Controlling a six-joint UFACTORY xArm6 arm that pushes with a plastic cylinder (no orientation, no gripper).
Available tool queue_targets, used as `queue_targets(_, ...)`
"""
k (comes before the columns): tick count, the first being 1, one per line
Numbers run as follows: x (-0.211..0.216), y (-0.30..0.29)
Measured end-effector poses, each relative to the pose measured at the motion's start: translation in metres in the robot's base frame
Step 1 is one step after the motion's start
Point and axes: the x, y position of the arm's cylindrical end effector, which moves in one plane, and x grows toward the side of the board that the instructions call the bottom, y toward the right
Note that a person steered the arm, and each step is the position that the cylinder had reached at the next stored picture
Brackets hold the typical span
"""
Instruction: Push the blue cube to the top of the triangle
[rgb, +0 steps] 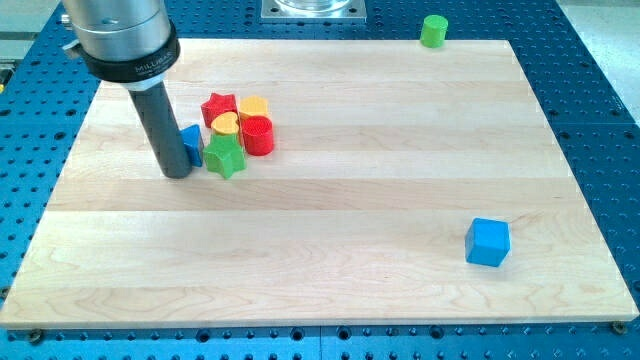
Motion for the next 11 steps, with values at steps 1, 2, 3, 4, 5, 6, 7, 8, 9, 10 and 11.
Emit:
queue_targets(1,0.026,0.002)
queue_targets(2,0.037,0.107)
queue_targets(3,0.027,0.236)
queue_targets(4,0.024,0.351)
queue_targets(5,0.105,0.377)
queue_targets(6,0.129,0.291)
queue_targets(7,0.119,0.157)
queue_targets(8,0.09,0.149)
queue_targets(9,0.081,0.215)
queue_targets(10,0.079,0.108)
queue_targets(11,0.077,0.05)
